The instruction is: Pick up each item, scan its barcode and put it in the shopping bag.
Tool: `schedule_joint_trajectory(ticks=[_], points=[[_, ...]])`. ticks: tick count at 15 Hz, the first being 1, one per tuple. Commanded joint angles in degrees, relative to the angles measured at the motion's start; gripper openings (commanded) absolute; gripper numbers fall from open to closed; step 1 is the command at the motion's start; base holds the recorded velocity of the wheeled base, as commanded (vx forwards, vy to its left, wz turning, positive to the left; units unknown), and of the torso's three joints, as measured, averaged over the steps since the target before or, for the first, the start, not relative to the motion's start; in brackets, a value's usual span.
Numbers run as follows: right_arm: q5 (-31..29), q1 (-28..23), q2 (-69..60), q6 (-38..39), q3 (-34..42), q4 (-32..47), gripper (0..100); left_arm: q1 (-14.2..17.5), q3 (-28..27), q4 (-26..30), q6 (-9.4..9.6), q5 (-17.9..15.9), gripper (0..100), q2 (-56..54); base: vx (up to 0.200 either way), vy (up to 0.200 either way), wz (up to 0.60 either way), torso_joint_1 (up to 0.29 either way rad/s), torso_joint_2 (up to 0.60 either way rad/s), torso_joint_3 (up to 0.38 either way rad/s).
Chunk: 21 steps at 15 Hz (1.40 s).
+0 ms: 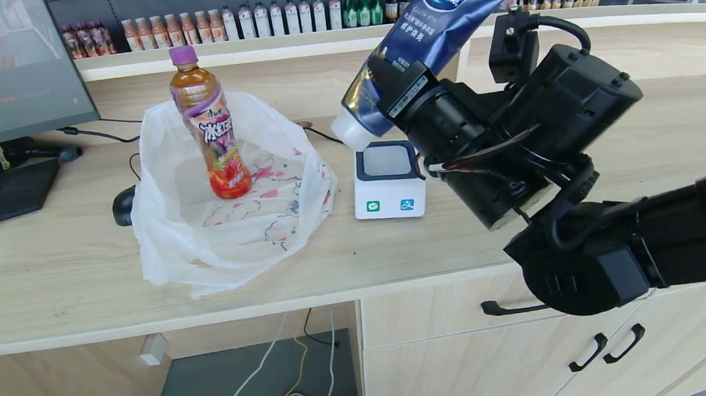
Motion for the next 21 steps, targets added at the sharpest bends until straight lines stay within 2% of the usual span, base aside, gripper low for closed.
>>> schedule_joint_trajectory(ticks=[1, 5, 8, 21], points=[[0.0, -0.7, 0.7, 2.7, -3.4, 3.5, 0, 0.0, 0.0, 0.0, -0.10, 0.0, 100, 0.0, 0.000, 0.000, 0.00, 0.000, 0.00, 0.000], [0.1, -1.1, 3.3, 6.8, -5.4, 8.5, 0, 0.0, 0.0, 0.0, -0.01, 0.0, 100, 0.0, 0.000, 0.000, 0.00, 0.000, 0.00, 0.000], [0.1, -2.6, 6.1, 7.2, -7.7, 8.6, 0, 0.0, 0.0, 0.0, -0.10, 0.0, 100, 0.0, 0.000, 0.000, 0.00, 0.000, 0.00, 0.000], [-0.4, -3.3, 6.1, 9.6, -4.8, 7.7, 0, 0.0, 0.0, 0.0, -0.01, 0.0, 100, 0.0, 0.000, 0.000, 0.00, 0.000, 0.00, 0.000]])
